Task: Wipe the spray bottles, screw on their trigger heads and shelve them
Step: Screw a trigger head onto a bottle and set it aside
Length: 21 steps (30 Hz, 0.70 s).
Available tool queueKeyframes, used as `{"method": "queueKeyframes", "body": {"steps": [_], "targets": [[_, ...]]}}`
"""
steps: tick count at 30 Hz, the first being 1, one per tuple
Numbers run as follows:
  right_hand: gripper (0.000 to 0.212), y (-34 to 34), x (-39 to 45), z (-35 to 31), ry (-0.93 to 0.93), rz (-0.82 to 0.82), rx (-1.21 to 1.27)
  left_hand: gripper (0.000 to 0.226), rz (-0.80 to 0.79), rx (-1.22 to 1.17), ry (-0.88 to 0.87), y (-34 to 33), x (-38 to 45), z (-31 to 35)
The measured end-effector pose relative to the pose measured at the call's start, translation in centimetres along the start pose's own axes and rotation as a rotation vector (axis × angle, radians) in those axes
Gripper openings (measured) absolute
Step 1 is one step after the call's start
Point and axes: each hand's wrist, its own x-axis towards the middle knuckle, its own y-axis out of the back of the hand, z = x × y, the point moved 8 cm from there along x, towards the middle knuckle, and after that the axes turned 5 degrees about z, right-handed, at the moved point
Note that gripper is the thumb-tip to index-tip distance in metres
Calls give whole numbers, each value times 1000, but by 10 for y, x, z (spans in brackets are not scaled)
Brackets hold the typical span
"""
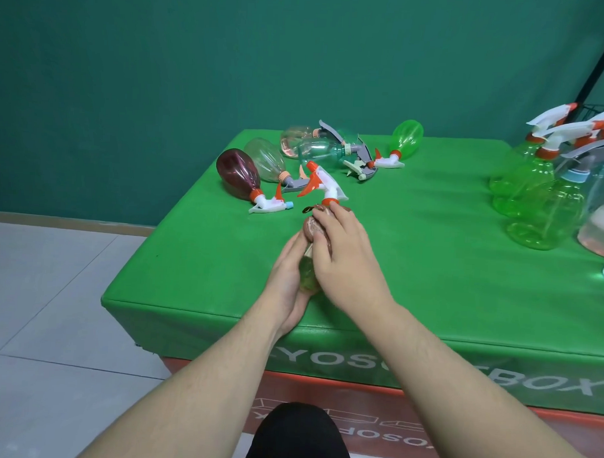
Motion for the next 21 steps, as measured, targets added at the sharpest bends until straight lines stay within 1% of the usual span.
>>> {"method": "queueKeyframes", "body": {"steps": [3,5,7,11,15,21], "targets": [[51,-2,19,8,-97,-29,-2,56,0,-32,23,1,1,-2],[44,-3,27,12,-168,-54,9,52,19,-61,47,3,1,-4],[44,-4,33,13,-220,-72,53,49,26,-78,61,4,2,-4],[45,-10,36,11,-251,-108,119,46,51,-89,75,7,4,-6],[44,-12,30,8,-177,-109,80,47,64,-111,79,9,4,-7],[41,-5,1,0,53,-41,-1,49,97,-99,75,9,3,-8]]}}
